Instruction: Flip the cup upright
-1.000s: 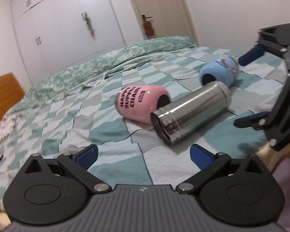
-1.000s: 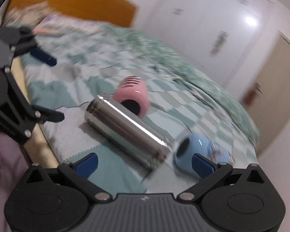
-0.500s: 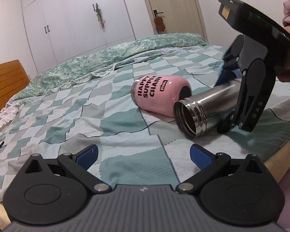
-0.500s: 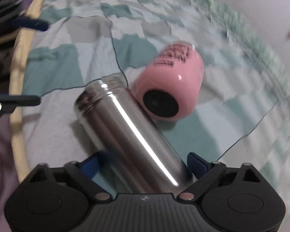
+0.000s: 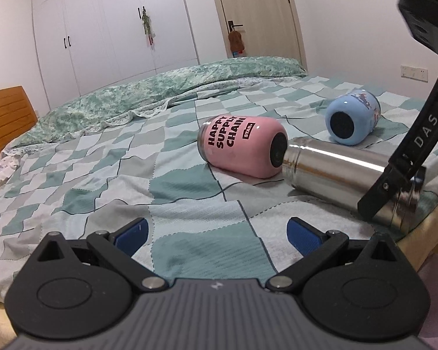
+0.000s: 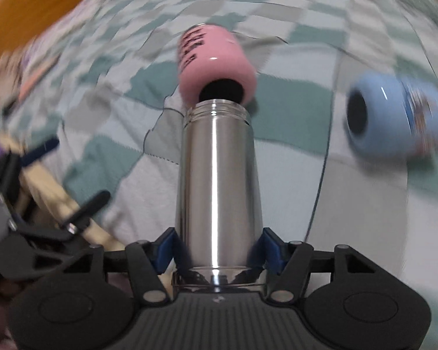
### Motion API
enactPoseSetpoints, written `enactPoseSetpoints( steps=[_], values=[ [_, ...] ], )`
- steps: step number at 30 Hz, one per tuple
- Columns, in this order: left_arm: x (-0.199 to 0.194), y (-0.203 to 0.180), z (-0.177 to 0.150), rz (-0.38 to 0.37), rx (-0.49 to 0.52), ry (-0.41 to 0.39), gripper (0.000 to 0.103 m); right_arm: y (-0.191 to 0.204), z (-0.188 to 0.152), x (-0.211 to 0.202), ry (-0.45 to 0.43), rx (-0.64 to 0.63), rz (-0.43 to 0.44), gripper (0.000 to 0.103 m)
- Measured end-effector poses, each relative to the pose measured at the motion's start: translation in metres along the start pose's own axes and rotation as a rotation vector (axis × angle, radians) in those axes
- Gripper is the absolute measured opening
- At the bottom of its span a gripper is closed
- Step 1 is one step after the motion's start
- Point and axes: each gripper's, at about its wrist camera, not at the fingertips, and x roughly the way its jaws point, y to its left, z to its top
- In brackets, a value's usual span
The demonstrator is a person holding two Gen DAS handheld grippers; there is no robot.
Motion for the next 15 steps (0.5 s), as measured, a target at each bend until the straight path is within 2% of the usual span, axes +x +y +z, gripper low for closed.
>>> enactPoseSetpoints(
  steps=[3, 8, 12, 15],
  values=[
    [-0.003, 0.005, 0.000, -0.001, -0.017, -0.002, 0.103, -0.002, -0.016, -0.002, -0.035, 0.172, 0.060, 0.061],
    [-0.004, 0.012, -0.002, 0.013, -0.050, 0.005, 0.103, 0.002, -0.039, 0.002, -0.124, 0.362, 0.106, 0.061],
    [-0.004, 0.019, -0.004, 0.037, -0.092, 0.018, 0.103, 0.010, -0.049, 0.008, -0.198, 0.447, 0.126, 0.062],
    [-0.005, 0.023, -0.004, 0.047, -0.104, 0.019, 0.103, 0.014, -0.048, 0.012, -0.220, 0.462, 0.125, 0.061]
  ],
)
